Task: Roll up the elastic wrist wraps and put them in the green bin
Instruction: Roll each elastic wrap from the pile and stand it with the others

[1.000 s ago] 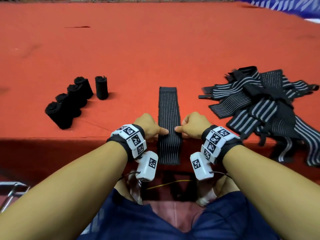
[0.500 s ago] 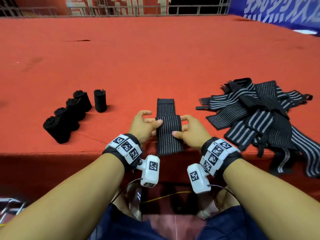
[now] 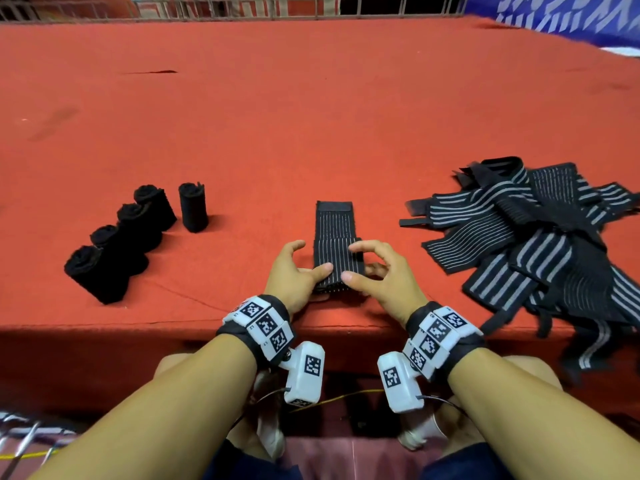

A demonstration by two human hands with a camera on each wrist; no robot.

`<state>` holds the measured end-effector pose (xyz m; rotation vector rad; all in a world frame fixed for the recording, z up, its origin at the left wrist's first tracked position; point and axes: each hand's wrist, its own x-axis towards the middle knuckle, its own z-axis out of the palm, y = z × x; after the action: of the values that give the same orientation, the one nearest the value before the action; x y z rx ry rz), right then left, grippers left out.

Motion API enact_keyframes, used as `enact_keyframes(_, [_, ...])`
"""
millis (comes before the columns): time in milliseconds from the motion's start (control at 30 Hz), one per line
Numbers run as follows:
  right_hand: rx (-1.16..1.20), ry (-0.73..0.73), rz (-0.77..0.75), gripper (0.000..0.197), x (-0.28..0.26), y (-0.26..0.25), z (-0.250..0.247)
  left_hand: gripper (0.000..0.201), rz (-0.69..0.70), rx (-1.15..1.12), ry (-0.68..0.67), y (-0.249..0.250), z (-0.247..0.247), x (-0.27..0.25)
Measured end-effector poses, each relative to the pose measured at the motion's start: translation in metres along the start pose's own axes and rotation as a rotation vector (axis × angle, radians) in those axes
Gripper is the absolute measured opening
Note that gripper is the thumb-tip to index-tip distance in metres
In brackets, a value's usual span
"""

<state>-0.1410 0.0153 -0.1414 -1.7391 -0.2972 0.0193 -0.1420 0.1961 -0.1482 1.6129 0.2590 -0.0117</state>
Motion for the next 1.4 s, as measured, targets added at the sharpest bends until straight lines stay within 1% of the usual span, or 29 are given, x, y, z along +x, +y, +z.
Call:
enact_keyframes(67, [-0.038,-0.046,-0.028,0.045,0.002,0.004,0.0,0.068,0.012,0.034,0.015,-0.003,0.0,0.005])
enact_keyframes(233, [-0.108,-0.122,0.012,0.047,0.007,0.011,-0.002,0.062,0.028,0.047,-0.028,-0.006,0.003,0.013])
enact_keyframes(433, [-0.084,-0.195,0.034,0.041,0.005,0.015,-0.007,0.06,0.061,0.044,-0.019,-0.006,0.002,0.01])
enact_keyframes(467, [-0.08,-0.194,0.033,0.037,0.005,0.016,-0.007,0.06,0.064,0.033,-0.021,-0.004,0.003,0.007])
enact_keyframes(567, [-0.131,-0.109,0.0,0.015,0.007,0.022,-0.006,0.058,0.073,-0.017,-0.056,0.0,0.006,0.001])
enact_keyframes(600, [-0.133,-0.079,-0.013,0.013,0.008,0.024,-0.006,0.053,0.093,-0.021,-0.049,0.0,0.007,0.0])
enact_keyframes(633, [-0.132,-0.044,-0.022,0.018,0.009,0.024,-0.006,0.044,0.137,-0.008,-0.017,-0.002,0.008,0.0])
enact_keyframes(700, [-0.122,0.019,-0.039,0.023,0.009,0.024,-0.007,0.023,0.264,0.051,0.059,-0.005,0.007,-0.002])
enact_keyframes(733, [-0.11,0.033,-0.046,0.021,0.009,0.023,-0.006,0.02,0.318,0.071,0.066,-0.006,0.006,-0.005])
enact_keyframes(800, [-0.106,0.046,-0.052,0.017,0.008,0.024,-0.006,0.016,0.371,0.081,0.036,-0.008,0.009,-0.01])
enact_keyframes(900, [-0.107,0.048,-0.056,0.014,0.009,0.025,-0.006,0.002,0.384,0.081,-0.046,-0.008,0.011,-0.011])
enact_keyframes(967, [-0.071,0.051,-0.056,0.009,0.009,0.026,-0.005,0.008,0.375,0.086,-0.067,-0.01,0.011,-0.008])
enact_keyframes(1033, [-0.016,0.078,-0.062,0.016,0.009,0.027,-0.004,0.013,0.355,0.082,-0.06,-0.011,0.011,-0.005])
enact_keyframes(1100, [0.029,0.108,-0.082,0.026,0.007,0.026,-0.003,0.013,0.336,0.083,-0.057,-0.011,0.013,-0.004])
enact_keyframes(1167, [0.079,0.108,-0.077,0.04,0.005,0.025,-0.005,0.018,0.308,0.063,-0.048,-0.011,0.013,-0.003])
enact_keyframes(1233, [0.148,0.083,-0.041,0.053,0.005,0.024,-0.006,0.021,0.283,0.025,-0.053,-0.01,0.011,-0.002])
enact_keyframes(1300, [0.169,0.065,-0.022,0.056,0.005,0.023,-0.007,0.021,0.275,-0.006,-0.064,-0.009,0.009,-0.003])
enact_keyframes(1400, [0.124,0.056,-0.019,0.053,0.004,0.022,-0.006,0.018,0.301,0.015,-0.055,-0.011,0.006,-0.003])
